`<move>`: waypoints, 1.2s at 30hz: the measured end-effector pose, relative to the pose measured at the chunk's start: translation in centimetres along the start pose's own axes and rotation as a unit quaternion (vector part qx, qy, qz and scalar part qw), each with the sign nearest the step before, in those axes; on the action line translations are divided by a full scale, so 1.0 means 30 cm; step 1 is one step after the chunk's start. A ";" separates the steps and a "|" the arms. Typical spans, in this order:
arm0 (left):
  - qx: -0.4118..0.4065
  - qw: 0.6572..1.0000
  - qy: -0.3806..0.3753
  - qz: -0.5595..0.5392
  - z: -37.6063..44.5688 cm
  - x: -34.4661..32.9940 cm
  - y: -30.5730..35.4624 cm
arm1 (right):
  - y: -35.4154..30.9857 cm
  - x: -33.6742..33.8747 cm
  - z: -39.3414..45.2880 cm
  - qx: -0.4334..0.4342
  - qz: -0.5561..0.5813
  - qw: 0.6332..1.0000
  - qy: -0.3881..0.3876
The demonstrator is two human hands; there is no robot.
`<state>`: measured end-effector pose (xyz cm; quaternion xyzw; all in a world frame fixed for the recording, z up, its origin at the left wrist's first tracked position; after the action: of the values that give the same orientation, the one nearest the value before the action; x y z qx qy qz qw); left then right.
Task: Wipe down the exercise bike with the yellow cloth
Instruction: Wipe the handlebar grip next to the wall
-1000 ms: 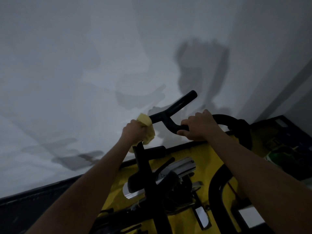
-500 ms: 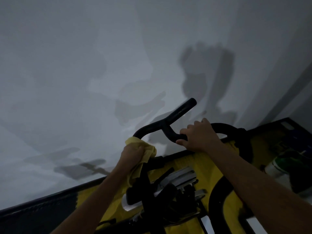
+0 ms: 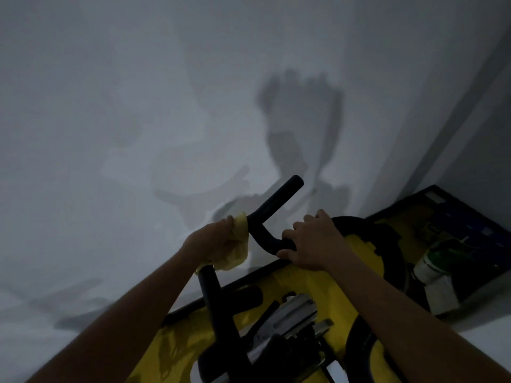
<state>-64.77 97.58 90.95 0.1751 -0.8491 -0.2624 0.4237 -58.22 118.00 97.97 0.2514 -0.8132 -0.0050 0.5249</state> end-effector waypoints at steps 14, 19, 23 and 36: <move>0.018 0.989 0.089 0.113 -0.046 0.000 -0.093 | 0.004 -0.005 0.027 -0.006 0.016 0.999 -0.037; 0.044 0.990 0.099 0.087 -0.064 -0.010 -0.124 | 0.005 -0.001 0.016 -0.001 0.009 1.000 -0.023; 0.022 0.994 0.104 0.031 -0.061 -0.024 -0.132 | 0.030 0.000 -0.020 -0.001 0.021 1.000 0.003; -0.168 0.954 -0.053 -0.243 0.039 -0.059 0.150 | 0.070 0.002 -0.103 -0.033 0.066 0.996 0.042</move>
<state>-65.01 102.45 91.91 0.2883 -0.7457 -0.5052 0.3249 -56.43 120.59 99.99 0.1795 -0.8047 0.0137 0.5657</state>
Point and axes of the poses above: each hand's wrist, its own z-axis towards the middle knuckle, its own x-axis out of the back of the hand, y = z × x, the point moved 8 cm from there along z, towards the middle knuckle, and after that the axes turned 13 degrees about -y, right-handed, at the moved point
